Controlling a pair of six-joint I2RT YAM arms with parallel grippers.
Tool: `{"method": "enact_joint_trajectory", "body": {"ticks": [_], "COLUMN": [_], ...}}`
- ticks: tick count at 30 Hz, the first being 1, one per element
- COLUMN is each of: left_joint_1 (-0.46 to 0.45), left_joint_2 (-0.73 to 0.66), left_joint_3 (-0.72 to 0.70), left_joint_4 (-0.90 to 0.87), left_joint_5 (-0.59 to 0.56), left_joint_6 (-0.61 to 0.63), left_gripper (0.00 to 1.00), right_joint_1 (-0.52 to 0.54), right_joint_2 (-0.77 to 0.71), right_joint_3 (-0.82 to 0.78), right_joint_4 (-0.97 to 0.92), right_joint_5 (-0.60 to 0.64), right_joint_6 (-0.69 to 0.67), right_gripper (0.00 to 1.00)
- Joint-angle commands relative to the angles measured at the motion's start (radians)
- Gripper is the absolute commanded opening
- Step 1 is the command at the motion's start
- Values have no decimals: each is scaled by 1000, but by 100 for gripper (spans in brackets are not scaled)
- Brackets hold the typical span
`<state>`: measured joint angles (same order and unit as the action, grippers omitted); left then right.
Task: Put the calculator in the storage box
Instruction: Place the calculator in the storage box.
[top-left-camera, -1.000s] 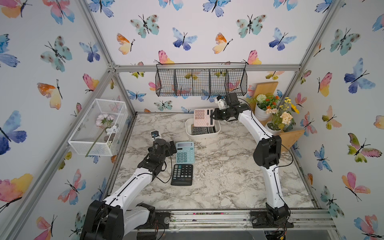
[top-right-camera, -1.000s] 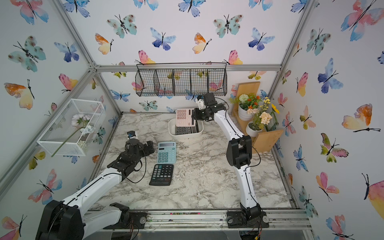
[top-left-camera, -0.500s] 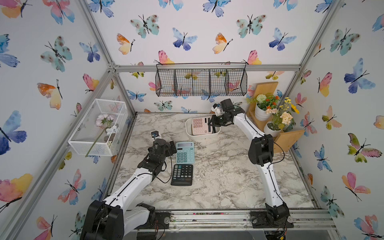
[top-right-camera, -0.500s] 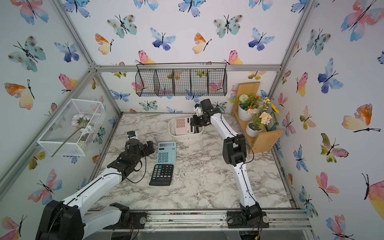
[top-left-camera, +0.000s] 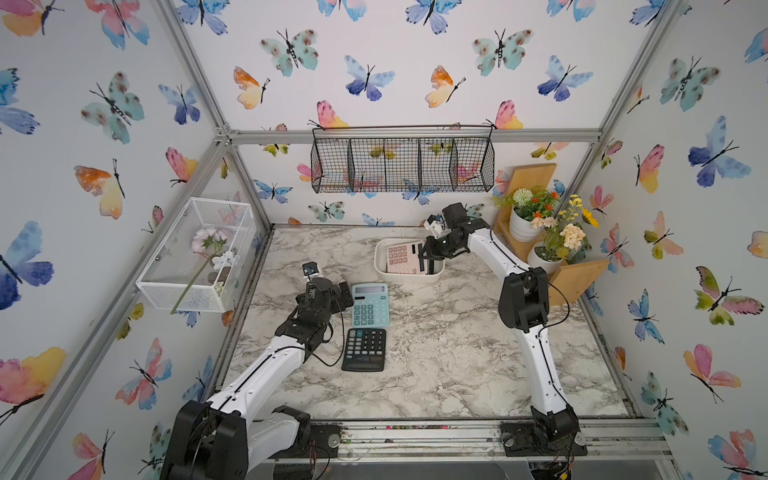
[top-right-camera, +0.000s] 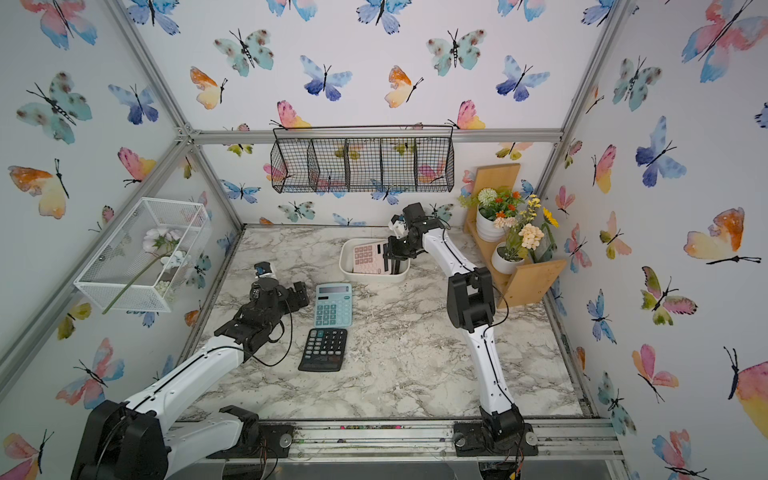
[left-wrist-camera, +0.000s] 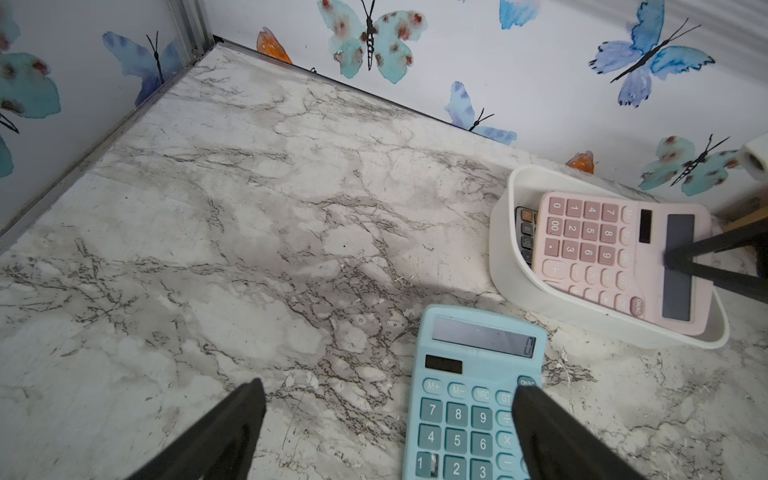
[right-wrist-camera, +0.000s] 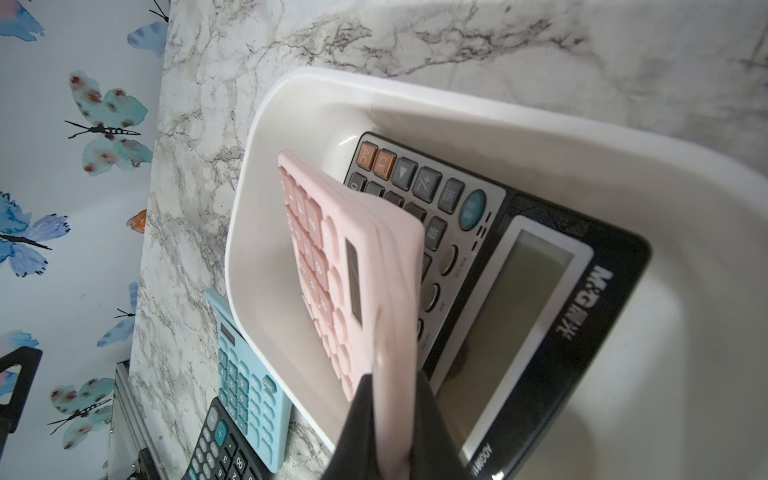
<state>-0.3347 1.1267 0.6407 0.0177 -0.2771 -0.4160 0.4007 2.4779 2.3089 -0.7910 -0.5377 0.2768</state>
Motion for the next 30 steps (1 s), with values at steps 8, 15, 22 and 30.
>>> {"method": "enact_joint_trajectory", "body": {"ticks": [8, 15, 22, 30], "left_joint_1": [4, 4, 3, 4], "left_joint_2": [-1, -1, -2, -7], "left_joint_3": [-16, -21, -24, -24], "left_joint_4": [7, 11, 13, 14], "left_joint_5": [-36, -34, -36, -35], "left_joint_6": [0, -1, 0, -1], "left_gripper": [99, 99, 99, 99], "right_joint_1": [1, 4, 9, 26], "right_joint_2": [-60, -50, -88, -334], "right_joint_3": [-224, -252, -280, -360], "right_joint_4": [214, 277, 256, 217], "right_joint_5": [-99, -120, -57, 178], "right_joint_6": [245, 323, 318, 252], "right_gripper": [2, 5, 48, 58]}}
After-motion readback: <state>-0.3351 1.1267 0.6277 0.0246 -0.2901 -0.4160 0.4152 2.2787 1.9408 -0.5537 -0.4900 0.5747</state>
